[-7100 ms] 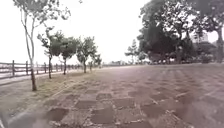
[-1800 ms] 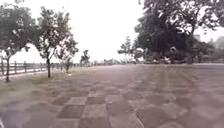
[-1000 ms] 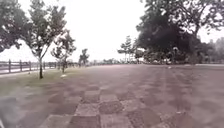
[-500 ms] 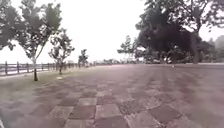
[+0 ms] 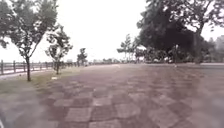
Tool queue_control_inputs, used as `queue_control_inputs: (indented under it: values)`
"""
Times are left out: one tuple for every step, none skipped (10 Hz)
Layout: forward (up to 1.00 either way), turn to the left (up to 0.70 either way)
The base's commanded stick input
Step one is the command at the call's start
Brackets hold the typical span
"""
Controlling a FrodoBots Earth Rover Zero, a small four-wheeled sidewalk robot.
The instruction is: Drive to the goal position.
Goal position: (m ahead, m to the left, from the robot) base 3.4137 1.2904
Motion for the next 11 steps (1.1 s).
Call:
queue_control_inputs:
  values:
    - [1.00,0.00]
    - [1.00,0.00]
    - [1.00,0.00]
    - [1.00,0.00]
    - [1.00,0.00]
    - [1.00,0.00]
    - [1.00,0.00]
    - [1.00,0.00]
    - [1.00,0.00]
    - [1.00,0.00]
    - [1.00,0.00]
